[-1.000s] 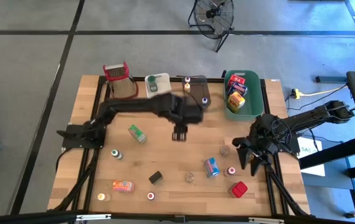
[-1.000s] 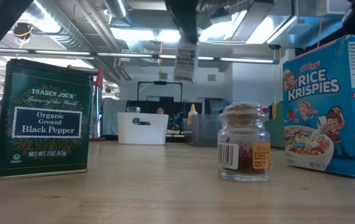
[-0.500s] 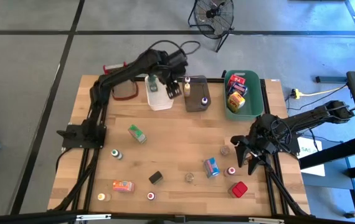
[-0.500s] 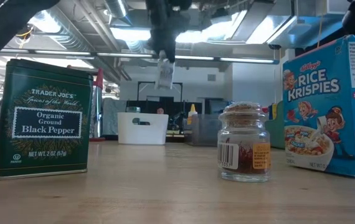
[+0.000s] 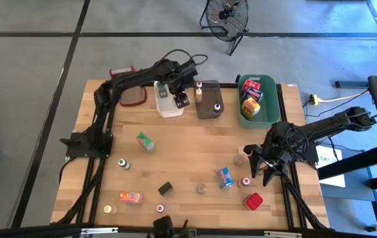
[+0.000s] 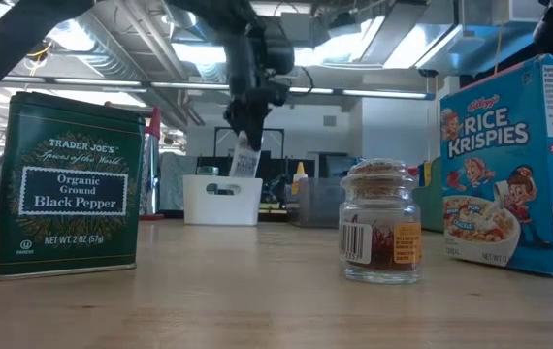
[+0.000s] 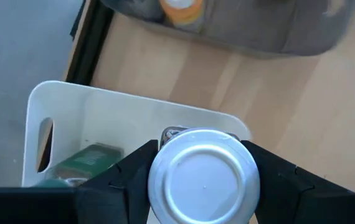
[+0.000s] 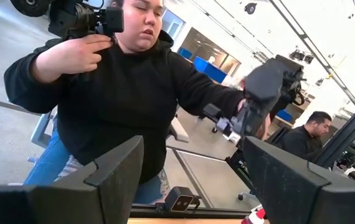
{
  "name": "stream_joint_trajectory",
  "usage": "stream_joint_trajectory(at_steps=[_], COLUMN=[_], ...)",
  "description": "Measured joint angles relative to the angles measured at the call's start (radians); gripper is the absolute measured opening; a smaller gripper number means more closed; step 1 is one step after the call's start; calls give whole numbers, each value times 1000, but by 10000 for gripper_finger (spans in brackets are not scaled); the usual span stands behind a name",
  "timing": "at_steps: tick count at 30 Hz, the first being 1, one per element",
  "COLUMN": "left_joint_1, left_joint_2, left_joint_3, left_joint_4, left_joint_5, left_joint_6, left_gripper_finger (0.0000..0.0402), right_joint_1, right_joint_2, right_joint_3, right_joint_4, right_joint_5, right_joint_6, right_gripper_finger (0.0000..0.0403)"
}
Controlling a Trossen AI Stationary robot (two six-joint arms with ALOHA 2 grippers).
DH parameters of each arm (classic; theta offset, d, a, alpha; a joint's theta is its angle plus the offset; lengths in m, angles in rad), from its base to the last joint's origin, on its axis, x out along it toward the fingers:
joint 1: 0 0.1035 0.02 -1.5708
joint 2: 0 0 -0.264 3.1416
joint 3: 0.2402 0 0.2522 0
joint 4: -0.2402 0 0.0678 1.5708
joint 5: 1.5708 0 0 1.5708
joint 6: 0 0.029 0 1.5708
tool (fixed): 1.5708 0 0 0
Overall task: Pick & Place Kitchen Items
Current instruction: Put the white seasoning bottle into the white bin
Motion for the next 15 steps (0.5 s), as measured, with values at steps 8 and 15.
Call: stream_joint_trajectory(at_steps=[8, 15], left_joint_1=[54, 97], left_joint_2=[0, -6], left_joint_3=[-90, -138], left_joint_4=[54, 139], left_joint_5=[44, 49], left_joint_6=[20, 26], left_gripper_finger=[202, 203], right_joint_1=[0, 0], right_joint_2=[0, 0], right_joint_3=[0, 0], right_joint_4=[-2, -28], right_joint_5=[0, 0], right_joint_6=[0, 0], right_gripper_finger=[279, 279])
